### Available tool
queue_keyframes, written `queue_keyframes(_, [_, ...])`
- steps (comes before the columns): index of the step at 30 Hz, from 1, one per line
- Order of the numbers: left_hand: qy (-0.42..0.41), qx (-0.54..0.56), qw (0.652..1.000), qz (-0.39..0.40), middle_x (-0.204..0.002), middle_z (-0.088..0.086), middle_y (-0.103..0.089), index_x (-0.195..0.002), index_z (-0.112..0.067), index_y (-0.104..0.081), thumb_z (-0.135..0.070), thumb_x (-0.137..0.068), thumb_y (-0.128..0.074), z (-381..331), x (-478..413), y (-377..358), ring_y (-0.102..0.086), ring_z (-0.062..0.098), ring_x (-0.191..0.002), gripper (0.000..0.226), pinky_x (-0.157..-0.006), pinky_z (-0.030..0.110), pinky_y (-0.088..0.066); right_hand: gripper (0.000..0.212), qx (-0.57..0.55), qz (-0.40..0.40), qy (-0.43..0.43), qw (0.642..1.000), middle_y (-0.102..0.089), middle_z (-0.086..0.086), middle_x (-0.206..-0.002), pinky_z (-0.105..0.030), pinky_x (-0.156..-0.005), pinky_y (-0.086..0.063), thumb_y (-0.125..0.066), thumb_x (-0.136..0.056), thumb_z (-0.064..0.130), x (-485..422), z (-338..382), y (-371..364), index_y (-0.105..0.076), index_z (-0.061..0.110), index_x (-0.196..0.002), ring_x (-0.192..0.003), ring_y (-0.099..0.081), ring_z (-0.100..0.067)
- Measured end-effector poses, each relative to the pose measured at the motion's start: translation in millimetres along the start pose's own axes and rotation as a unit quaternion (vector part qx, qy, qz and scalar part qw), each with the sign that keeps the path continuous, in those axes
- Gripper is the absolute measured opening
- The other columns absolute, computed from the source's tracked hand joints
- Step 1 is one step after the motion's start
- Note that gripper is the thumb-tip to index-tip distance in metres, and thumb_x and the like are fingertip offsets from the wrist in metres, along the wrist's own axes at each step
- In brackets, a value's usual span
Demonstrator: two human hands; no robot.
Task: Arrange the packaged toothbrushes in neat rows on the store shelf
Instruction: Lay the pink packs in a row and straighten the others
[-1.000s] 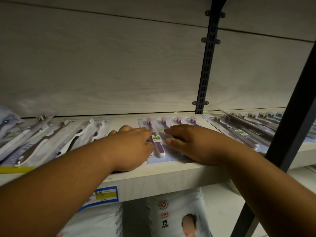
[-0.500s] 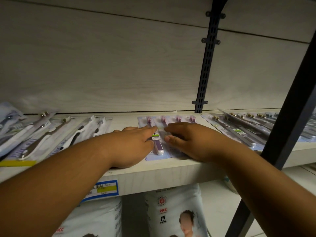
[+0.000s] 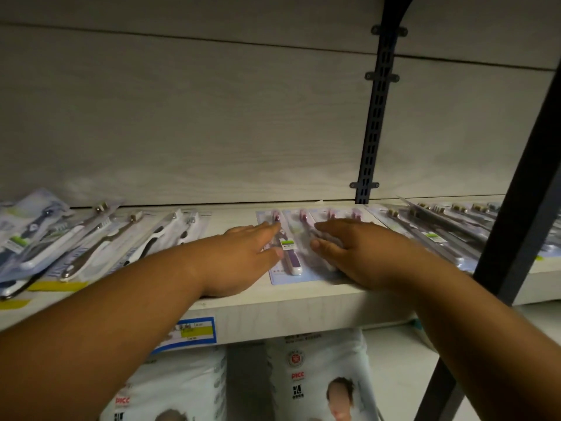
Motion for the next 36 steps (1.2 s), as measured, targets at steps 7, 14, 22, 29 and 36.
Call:
queue_keyframes(7, [-0.006, 0.164, 0.963, -0.212, -0.155, -0.018, -0.039, -0.148, -0.047, -0.038, -0.078, -0.088, -0.038, 12, 40, 44, -0.036, 0.005, -0.142, 0.068, -0.12, 0.04, -0.027, 0.061, -0.011, -0.067, 0.048, 0.996, -0.035, 0.011, -0.162, -0.039, -0.121, -0.015, -0.024, -0.1, 0.063, 0, 6, 5, -0.035, 0.037, -0.154, -0.149, -0.028, -0.014])
queue_keyframes(14, [-0.07, 0.283, 0.892, -0.345, -0.141, -0.012, -0.059, -0.138, -0.029, -0.051, -0.065, -0.091, -0.035, 77, 113, 103, -0.051, 0.002, -0.132, 0.062, -0.115, 0.04, -0.035, 0.067, -0.293, -0.073, 0.245, 0.921, -0.037, 0.031, -0.155, -0.033, -0.114, -0.036, -0.025, -0.088, 0.081, -10, 84, 21, -0.034, 0.056, -0.15, -0.142, -0.037, 0.004])
queue_keyframes(22, [-0.003, 0.275, 0.868, -0.414, -0.139, -0.014, -0.06, -0.134, -0.034, -0.053, -0.084, -0.084, -0.036, 157, 246, 127, -0.056, 0.005, -0.129, 0.073, -0.112, 0.04, -0.04, 0.071, -0.336, -0.053, 0.339, 0.877, -0.047, 0.029, -0.149, -0.036, -0.121, -0.03, -0.029, -0.087, 0.078, -20, 203, 13, -0.046, 0.045, -0.148, -0.139, -0.04, 0.008])
queue_keyframes(29, [0.025, 0.257, 0.871, -0.417, -0.142, -0.012, -0.058, -0.142, -0.031, -0.048, -0.072, -0.086, -0.031, 242, 337, 145, -0.054, 0.006, -0.131, 0.071, -0.114, 0.043, -0.039, 0.074, -0.363, -0.041, 0.386, 0.847, -0.049, 0.023, -0.151, -0.046, -0.122, -0.028, -0.03, -0.089, 0.081, -25, 332, -4, -0.047, 0.039, -0.148, -0.143, -0.04, 0.0])
queue_keyframes(36, [0.014, 0.271, 0.883, -0.382, -0.14, -0.012, -0.06, -0.138, -0.033, -0.05, -0.062, -0.096, -0.026, 327, 372, 164, -0.056, 0.004, -0.128, 0.057, -0.112, 0.04, -0.04, 0.076, -0.375, -0.045, 0.335, 0.863, -0.053, 0.026, -0.146, -0.04, -0.121, -0.031, -0.03, -0.087, 0.083, -32, 418, -42, -0.051, 0.039, -0.145, -0.138, -0.044, 0.004])
Point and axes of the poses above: each hand's wrist, its own x-axis away from the middle knuckle, its own y-axis out of the back of the hand, z = x × y, the point moved 3 cm from there along -x, towards the middle knuckle
